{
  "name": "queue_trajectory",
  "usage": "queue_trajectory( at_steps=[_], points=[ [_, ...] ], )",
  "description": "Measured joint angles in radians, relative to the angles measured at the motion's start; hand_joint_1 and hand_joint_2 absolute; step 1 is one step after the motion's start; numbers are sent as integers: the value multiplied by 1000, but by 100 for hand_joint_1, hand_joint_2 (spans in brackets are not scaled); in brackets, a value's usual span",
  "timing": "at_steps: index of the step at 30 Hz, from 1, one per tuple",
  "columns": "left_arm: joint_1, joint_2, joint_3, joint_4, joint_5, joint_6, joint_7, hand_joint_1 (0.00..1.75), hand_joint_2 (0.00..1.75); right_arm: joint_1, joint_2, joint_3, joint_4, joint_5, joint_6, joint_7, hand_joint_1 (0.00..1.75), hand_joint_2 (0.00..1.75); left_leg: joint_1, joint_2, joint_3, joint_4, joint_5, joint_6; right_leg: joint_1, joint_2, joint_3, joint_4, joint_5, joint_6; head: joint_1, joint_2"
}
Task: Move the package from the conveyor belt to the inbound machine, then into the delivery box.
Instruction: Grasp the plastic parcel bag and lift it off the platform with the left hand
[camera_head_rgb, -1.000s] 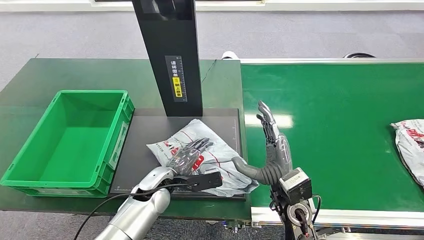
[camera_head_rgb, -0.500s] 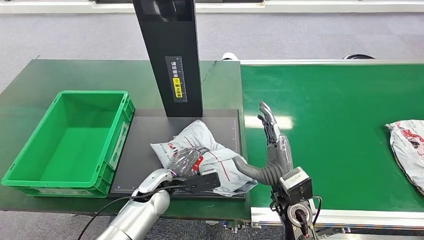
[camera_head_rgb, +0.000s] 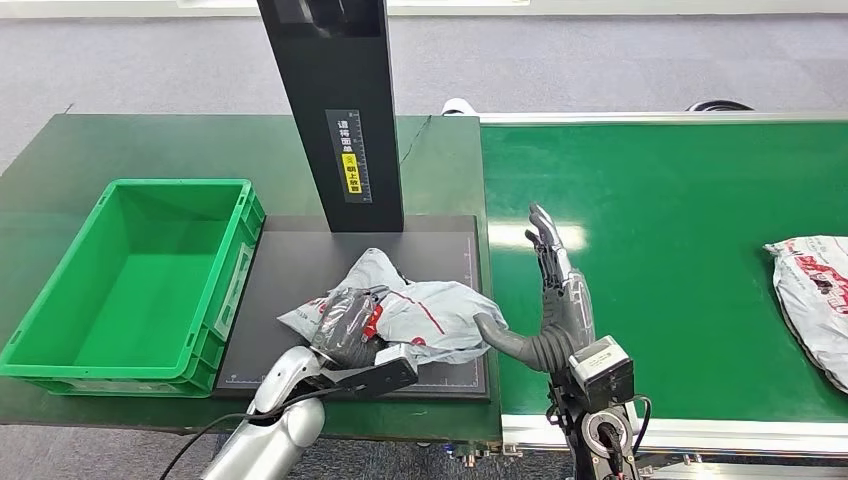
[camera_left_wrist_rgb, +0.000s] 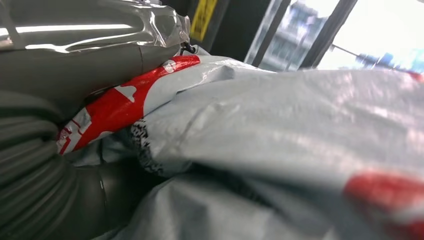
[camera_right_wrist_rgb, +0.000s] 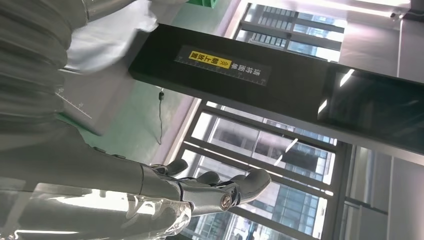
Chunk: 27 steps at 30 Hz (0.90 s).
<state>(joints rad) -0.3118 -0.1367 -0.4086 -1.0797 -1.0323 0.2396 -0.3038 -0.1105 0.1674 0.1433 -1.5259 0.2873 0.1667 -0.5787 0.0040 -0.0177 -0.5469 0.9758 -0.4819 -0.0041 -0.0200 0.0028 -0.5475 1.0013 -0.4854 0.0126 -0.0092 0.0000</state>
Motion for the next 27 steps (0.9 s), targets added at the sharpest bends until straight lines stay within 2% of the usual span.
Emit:
queue_trajectory(
  at_steps=[7,10,17,27],
  points=[
    [46,21,-2,-136,-27,180,-76,175,175,6,-4,-7,0,-9,0,-4,0,175,0,0,-2,0,0,0,0,0,-2,0,0,0,0,0],
    [67,29,-2,-199,-10,222,-108,175,175,6,-6,-9,0,-12,-2,-8,0,175,0,0,-3,0,0,0,0,0,-3,0,0,0,0,0],
    [91,41,-2,-276,5,232,-121,175,175,7,-9,-10,0,-12,-2,-10,0,175,0,0,-3,0,0,0,0,0,-3,0,0,0,0,0],
    [102,46,-2,-299,10,233,-130,175,175,7,-9,-11,0,-12,-3,-10,0,175,0,0,-3,0,0,0,0,0,-3,0,0,0,0,0]
  ],
)
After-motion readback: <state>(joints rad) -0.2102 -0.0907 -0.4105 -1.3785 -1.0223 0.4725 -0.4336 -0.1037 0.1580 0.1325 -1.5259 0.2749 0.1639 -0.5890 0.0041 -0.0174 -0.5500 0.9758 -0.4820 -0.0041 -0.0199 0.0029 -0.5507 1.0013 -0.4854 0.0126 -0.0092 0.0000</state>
